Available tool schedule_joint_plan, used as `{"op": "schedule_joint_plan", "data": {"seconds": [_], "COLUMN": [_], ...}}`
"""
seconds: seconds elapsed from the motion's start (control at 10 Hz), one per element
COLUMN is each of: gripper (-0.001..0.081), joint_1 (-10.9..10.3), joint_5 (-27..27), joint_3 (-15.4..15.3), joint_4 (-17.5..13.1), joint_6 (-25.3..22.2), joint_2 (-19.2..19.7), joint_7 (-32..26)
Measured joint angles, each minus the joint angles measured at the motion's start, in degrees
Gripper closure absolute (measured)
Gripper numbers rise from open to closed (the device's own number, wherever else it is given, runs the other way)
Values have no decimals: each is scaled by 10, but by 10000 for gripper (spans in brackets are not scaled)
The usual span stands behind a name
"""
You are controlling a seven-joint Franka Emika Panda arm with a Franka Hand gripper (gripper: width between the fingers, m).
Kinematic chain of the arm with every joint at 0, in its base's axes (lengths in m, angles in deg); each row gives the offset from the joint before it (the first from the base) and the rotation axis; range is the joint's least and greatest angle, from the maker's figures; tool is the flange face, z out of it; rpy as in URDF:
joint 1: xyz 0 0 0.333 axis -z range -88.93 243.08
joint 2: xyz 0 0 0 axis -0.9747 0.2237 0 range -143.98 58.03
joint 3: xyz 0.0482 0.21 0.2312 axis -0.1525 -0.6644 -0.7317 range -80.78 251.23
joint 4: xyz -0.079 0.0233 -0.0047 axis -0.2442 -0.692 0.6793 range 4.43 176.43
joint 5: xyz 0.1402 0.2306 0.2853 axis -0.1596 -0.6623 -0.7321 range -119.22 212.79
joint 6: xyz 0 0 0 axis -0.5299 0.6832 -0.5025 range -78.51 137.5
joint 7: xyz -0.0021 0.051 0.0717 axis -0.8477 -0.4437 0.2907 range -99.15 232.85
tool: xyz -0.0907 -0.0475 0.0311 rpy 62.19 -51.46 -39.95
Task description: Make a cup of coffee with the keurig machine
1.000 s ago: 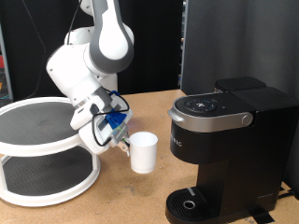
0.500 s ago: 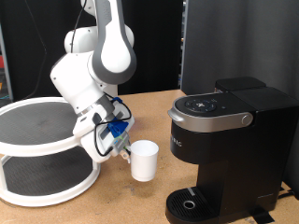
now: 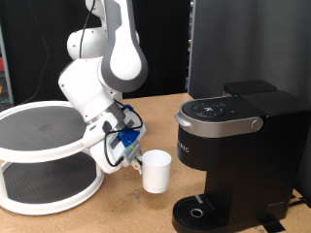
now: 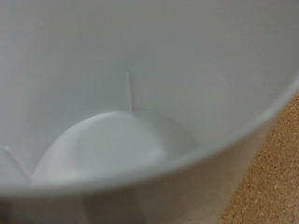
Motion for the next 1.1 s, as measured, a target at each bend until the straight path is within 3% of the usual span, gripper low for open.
{"op": "schedule_joint_plan", "data": {"seconds": [1.1], "gripper": [732], "joint_1": [-3], "joint_5": [-114], "joint_3": [-80], "joint_4": [-80], "joint_6": [17], "joint_2": [73], "joint_7": [0]}}
